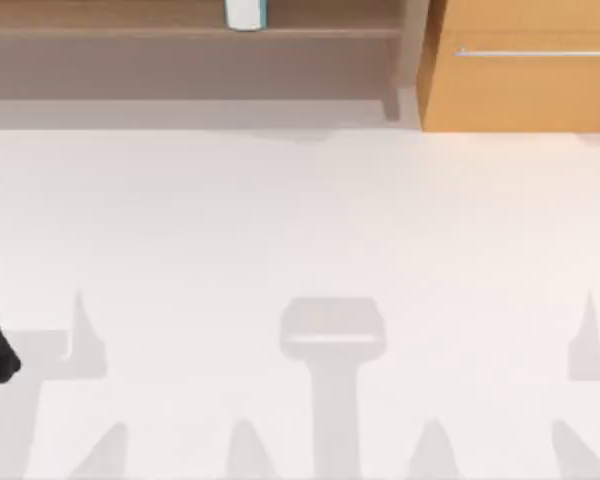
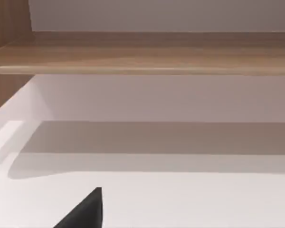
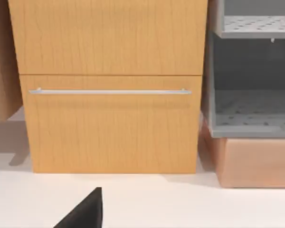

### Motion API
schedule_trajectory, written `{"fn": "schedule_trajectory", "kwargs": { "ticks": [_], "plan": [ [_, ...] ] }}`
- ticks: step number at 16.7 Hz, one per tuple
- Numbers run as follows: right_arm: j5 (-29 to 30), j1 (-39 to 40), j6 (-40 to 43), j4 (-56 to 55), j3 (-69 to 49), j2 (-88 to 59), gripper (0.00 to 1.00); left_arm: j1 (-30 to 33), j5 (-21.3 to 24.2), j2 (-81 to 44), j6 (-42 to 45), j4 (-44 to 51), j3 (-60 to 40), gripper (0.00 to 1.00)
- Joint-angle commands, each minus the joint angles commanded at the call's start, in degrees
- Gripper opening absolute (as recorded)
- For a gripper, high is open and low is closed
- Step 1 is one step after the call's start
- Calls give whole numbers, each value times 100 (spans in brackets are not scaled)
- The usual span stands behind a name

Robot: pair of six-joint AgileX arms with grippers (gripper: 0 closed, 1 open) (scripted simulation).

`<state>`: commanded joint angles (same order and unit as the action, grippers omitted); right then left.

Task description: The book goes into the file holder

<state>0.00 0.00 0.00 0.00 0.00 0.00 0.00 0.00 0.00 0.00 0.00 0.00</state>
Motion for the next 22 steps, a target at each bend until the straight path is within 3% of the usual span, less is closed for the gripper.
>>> {"fn": "schedule_trajectory", "kwargs": {
  "ticks": [4,8,22],
  "plan": [
    [58,95,18,-26,-115,-144,100,0,0,0,0,0,0,100],
    [493,627,95,-148,-916,-1129,100,0,0,0,0,0,0,100],
    [3174,3401,365,-1304,-6610,-8283,100,0,0,0,0,0,0,100]
  ]
}}
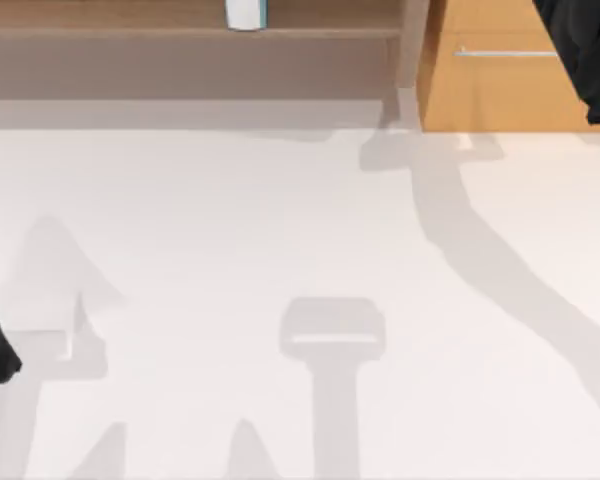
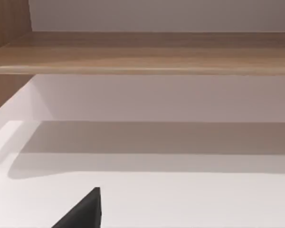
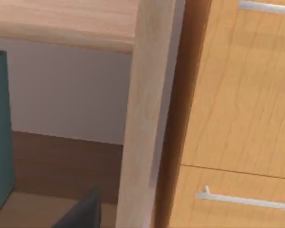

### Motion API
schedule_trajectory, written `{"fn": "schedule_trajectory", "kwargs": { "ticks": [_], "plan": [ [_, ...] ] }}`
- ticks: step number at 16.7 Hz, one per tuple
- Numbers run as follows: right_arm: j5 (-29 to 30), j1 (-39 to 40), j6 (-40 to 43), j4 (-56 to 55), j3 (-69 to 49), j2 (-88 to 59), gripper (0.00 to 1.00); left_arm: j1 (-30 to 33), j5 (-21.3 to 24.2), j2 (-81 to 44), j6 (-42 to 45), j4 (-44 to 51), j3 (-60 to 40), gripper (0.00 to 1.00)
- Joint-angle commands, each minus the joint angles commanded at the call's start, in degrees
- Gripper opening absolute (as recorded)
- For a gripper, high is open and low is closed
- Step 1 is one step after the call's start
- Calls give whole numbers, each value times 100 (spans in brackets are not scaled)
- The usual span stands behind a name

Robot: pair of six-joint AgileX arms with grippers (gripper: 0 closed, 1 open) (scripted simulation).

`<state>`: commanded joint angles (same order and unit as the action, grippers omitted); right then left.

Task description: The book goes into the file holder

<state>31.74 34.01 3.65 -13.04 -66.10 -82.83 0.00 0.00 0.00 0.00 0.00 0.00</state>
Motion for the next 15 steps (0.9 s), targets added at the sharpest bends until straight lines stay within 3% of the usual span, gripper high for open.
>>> {"fn": "schedule_trajectory", "kwargs": {
  "ticks": [8,15],
  "plan": [
    [1075,899,-91,-816,-3031,-3705,100,0,0,0,0,0,0,100],
    [1436,1039,-260,-1313,-4561,-5545,100,0,0,0,0,0,0,100]
  ]
}}
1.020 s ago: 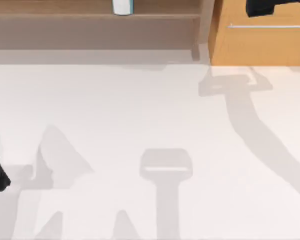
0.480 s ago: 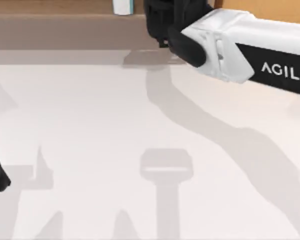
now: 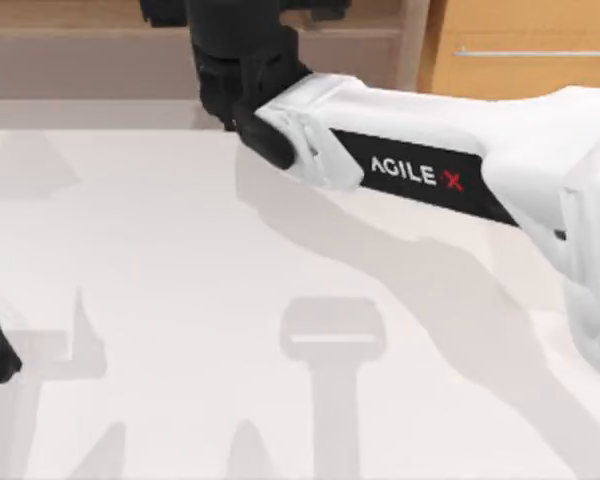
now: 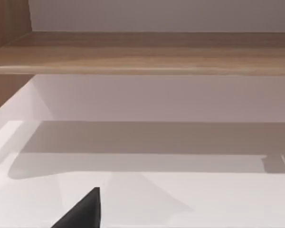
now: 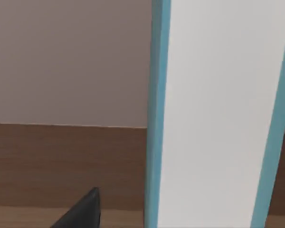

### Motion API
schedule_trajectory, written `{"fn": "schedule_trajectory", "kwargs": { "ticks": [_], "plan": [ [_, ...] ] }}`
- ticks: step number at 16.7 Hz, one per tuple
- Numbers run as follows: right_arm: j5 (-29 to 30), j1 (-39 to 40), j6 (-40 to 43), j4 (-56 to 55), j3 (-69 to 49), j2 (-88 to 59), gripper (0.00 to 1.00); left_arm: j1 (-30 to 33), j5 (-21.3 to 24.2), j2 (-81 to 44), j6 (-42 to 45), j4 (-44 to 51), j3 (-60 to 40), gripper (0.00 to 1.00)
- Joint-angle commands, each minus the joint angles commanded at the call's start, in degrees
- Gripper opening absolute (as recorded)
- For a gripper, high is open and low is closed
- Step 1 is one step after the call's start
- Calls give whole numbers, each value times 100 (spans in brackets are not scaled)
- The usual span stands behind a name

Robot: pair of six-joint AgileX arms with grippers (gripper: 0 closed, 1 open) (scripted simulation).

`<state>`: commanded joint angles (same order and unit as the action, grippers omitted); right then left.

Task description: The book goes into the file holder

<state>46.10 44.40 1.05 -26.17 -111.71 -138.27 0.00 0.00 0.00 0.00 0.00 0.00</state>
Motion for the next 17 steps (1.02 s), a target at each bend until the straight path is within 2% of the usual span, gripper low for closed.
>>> {"fn": "schedule_trajectory", "kwargs": {
  "ticks": [10,17],
  "plan": [
    [28,-25,-45,-104,-322,-367,100,0,0,0,0,0,0,100],
    [-102,-140,-40,221,-1073,-772,100,0,0,0,0,0,0,100]
  ]
}}
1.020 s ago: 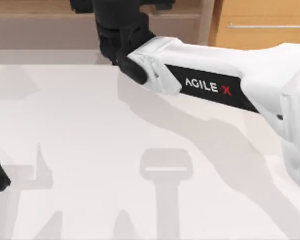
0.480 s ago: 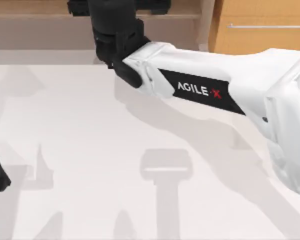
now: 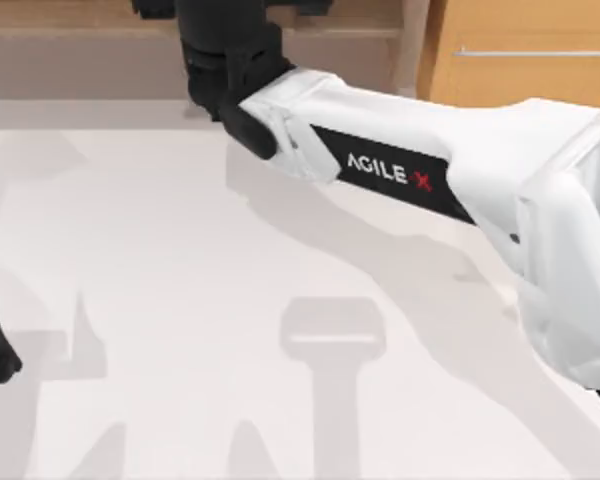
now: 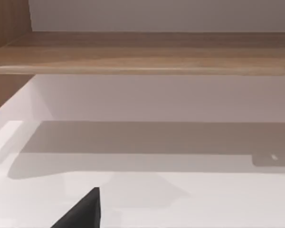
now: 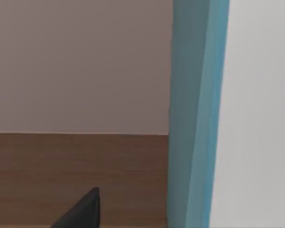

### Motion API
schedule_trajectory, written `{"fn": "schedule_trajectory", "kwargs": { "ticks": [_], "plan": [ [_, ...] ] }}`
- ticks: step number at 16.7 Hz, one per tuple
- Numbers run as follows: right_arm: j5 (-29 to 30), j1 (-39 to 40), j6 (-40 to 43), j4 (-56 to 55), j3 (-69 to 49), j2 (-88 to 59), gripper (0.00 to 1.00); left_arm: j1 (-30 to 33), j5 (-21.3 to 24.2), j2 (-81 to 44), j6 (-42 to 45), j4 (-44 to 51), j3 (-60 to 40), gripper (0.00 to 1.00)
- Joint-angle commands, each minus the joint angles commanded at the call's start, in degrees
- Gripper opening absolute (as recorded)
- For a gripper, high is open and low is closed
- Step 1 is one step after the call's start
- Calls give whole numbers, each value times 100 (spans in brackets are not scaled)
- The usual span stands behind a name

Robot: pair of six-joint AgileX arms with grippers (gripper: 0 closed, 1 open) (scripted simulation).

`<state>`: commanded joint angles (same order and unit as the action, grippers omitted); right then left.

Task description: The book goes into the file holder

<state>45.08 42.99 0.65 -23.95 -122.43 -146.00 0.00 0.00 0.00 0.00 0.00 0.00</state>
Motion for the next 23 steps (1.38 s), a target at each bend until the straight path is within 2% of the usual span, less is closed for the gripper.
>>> {"fn": "schedule_trajectory", "kwargs": {
  "ticks": [4,17,23],
  "plan": [
    [-3,-3,0,7,-16,-8,100,0,0,0,0,0,0,100],
    [-3,-3,0,7,-16,-8,2,0,0,0,0,0,0,100],
    [-3,-3,0,7,-16,-8,0,0,0,0,0,0,0,100]
  ]
}}
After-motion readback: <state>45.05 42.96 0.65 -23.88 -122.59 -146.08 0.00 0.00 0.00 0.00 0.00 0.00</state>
